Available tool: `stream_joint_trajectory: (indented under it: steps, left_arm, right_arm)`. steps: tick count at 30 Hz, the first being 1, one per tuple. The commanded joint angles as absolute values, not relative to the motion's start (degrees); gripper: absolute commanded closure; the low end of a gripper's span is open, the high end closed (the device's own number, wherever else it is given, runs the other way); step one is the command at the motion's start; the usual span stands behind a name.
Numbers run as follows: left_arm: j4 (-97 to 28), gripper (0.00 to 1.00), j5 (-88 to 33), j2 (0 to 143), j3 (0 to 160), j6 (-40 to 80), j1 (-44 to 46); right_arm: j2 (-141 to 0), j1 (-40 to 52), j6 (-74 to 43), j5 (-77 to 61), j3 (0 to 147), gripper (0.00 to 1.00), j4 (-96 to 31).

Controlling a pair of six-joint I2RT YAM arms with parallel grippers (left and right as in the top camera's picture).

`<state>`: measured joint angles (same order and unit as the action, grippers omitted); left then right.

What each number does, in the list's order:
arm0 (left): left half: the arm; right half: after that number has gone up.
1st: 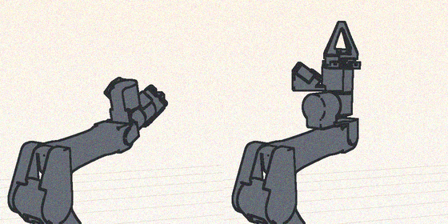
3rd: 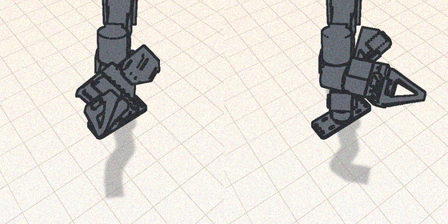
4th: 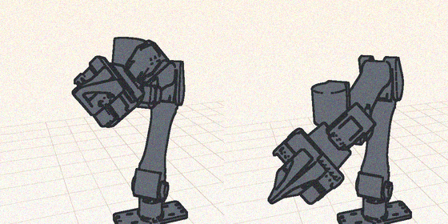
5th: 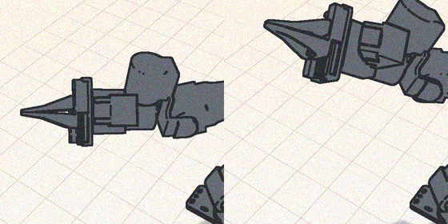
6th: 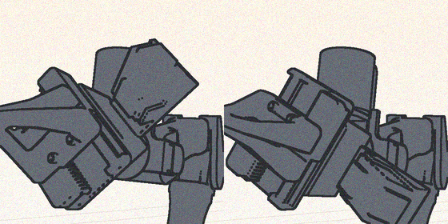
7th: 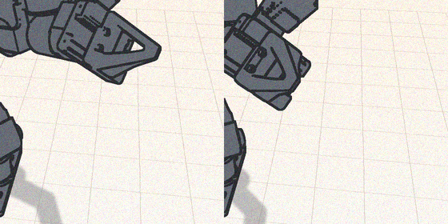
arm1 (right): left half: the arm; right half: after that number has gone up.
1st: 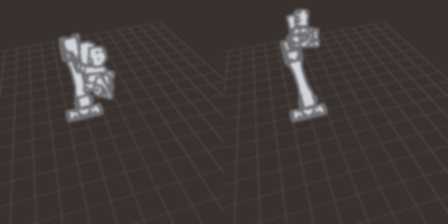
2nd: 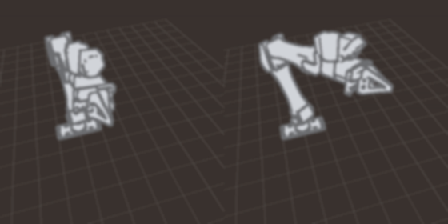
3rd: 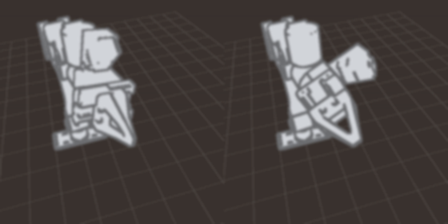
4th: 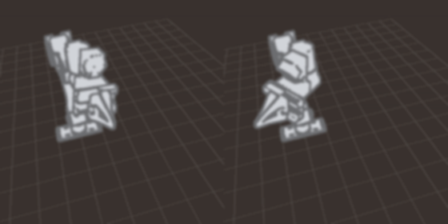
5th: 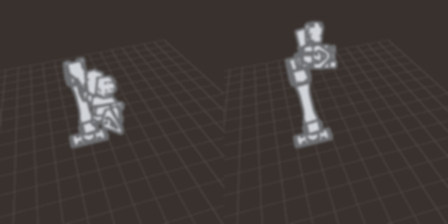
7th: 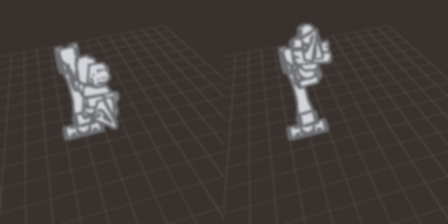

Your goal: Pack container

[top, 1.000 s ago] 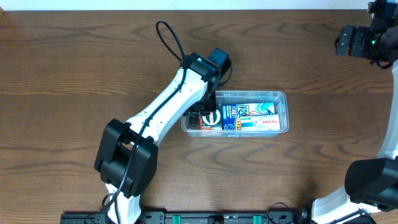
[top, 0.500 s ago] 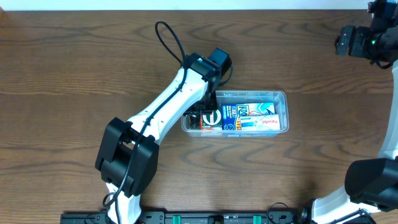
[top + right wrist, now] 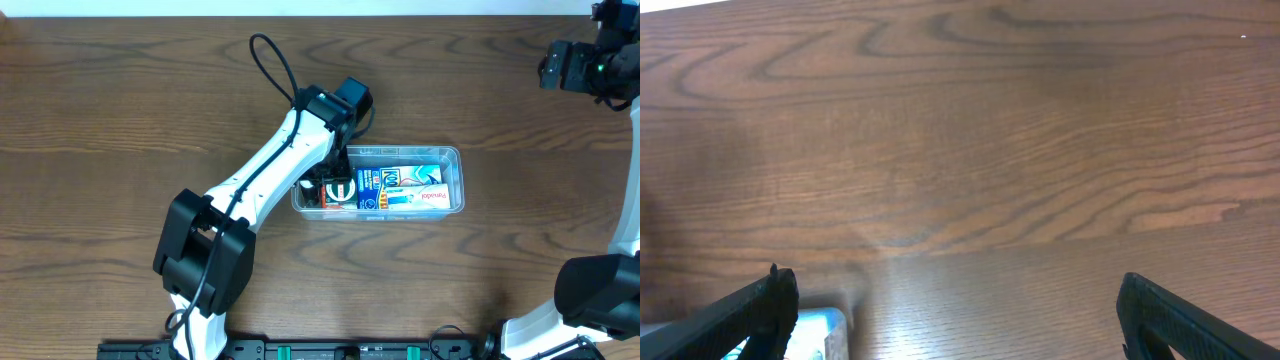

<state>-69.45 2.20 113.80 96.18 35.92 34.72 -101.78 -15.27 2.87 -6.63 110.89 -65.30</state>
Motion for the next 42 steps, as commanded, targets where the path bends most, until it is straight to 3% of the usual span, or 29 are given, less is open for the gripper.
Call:
stream_joint_trajectory:
  steps: [1, 19, 31, 42]
  left_arm:
    - [-70.04, 0.23, 3.27, 113.56, 97.01, 35.03, 34.65]
    - [-73.34, 0.21, 3.31, 102.48, 99.79, 31.51, 32.4]
    - [-81.93, 0.03, 5.43, 94.37, 99.77, 28.27, 21.87]
    - [-81.82, 0.01, 6.22, 83.9, 99.61, 27.38, 17.37]
  right_arm:
    - [-101.36, -15.73, 1.96, -6.68, 111.42, 0.01, -65.34]
    - [-101.36, -15.73, 1.96, -6.68, 111.42, 0.01, -65.34]
    - [-101.36, -15.73, 1.96, -6.68, 111.42, 0.01, -65.34]
    - [-101.36, -15.73, 1.96, -6.68, 111.42, 0.01, -65.34]
